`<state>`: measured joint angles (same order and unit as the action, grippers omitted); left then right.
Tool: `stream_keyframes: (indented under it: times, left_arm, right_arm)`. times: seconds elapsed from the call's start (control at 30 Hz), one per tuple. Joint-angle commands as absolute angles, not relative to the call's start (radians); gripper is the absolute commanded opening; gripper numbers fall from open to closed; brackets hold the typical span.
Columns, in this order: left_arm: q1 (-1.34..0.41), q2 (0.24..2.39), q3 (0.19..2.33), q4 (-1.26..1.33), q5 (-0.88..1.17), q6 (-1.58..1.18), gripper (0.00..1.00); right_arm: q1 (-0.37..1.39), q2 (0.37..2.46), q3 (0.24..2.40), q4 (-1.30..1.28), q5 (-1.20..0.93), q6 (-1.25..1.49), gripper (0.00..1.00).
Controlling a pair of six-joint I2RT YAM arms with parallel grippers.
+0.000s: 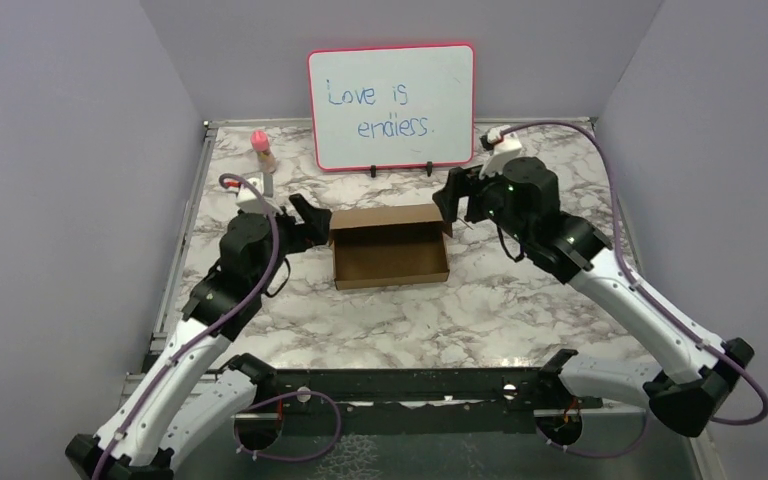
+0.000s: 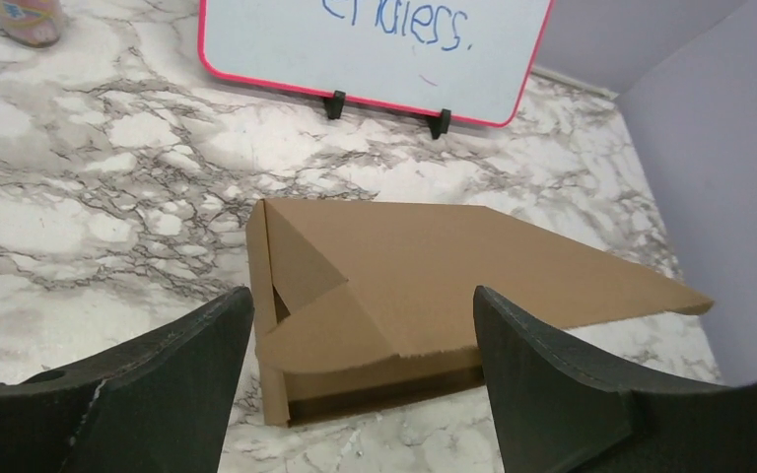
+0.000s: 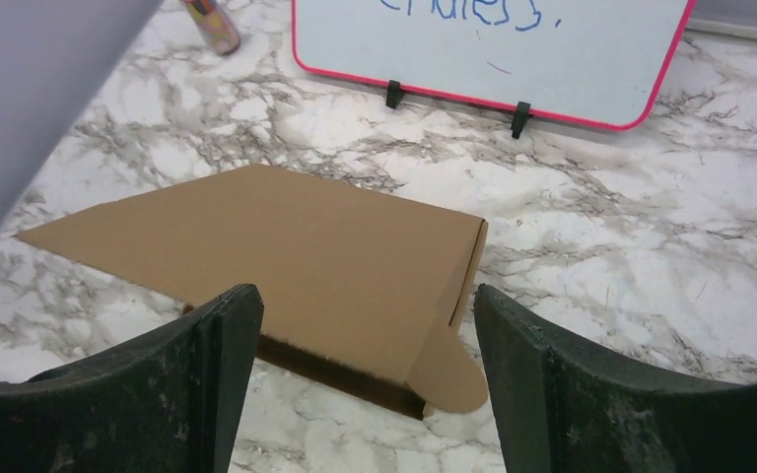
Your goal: Fold the paper box
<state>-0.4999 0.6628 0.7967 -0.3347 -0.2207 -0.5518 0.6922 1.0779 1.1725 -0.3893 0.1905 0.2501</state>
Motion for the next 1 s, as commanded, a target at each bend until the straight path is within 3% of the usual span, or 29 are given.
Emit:
stream_keyframes:
  times: [0.0,0.23,0.97]
  left_arm:
    - [-0.503,0.808,0.858,-0.210,-0.245,-0.457,0.83]
    - [-0.498,0.970,0.939,-0.260,-0.167,-0.404,0.85]
    - [-0.492,0.915,0.592,-0.159,-0.050,-0.571,0.73]
  right_arm:
    - [0.683,1.212,1.240,-0.421,0.216,0.174,0.83]
    - [0.655,1.313,1.255,-0.399,0.162,0.182,0.83]
    - [0.647,1.225,0.865,-0.211,0.100,0.282,0.75]
